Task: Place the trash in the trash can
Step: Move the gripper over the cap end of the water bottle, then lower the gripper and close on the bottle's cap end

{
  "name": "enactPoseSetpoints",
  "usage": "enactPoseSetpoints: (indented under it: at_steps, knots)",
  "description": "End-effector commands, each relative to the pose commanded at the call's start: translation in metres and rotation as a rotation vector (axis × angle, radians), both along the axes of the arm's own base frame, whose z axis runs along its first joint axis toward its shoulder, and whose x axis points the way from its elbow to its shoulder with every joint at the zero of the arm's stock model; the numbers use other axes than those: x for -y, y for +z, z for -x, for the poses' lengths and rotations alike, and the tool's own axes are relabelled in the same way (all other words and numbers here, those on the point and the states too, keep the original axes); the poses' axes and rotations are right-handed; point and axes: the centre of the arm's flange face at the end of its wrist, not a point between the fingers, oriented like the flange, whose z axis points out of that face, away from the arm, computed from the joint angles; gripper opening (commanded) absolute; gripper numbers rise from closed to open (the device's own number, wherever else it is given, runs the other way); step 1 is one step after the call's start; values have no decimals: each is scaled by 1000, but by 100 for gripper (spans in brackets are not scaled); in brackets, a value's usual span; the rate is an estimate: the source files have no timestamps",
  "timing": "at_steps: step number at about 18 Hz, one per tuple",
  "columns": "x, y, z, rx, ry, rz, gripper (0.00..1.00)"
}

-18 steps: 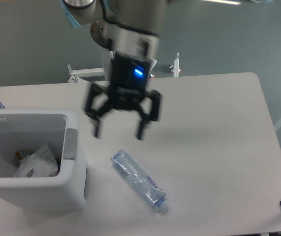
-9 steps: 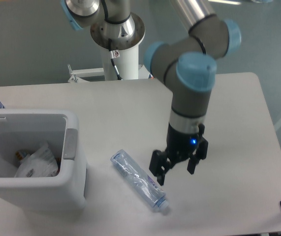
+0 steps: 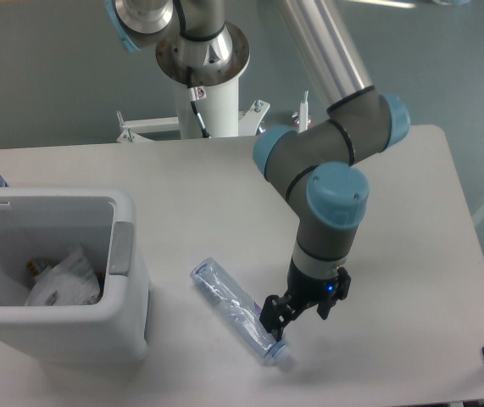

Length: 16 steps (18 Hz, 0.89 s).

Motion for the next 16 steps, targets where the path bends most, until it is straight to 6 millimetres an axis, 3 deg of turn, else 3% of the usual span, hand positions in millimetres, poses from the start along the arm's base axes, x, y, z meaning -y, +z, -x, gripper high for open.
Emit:
enactPoseSetpoints:
  at_steps: [6, 16]
  knots:
    - [-17, -32, -11, -24, -24, 80, 100]
    - [-30, -60, -20, -37, -28, 143, 100]
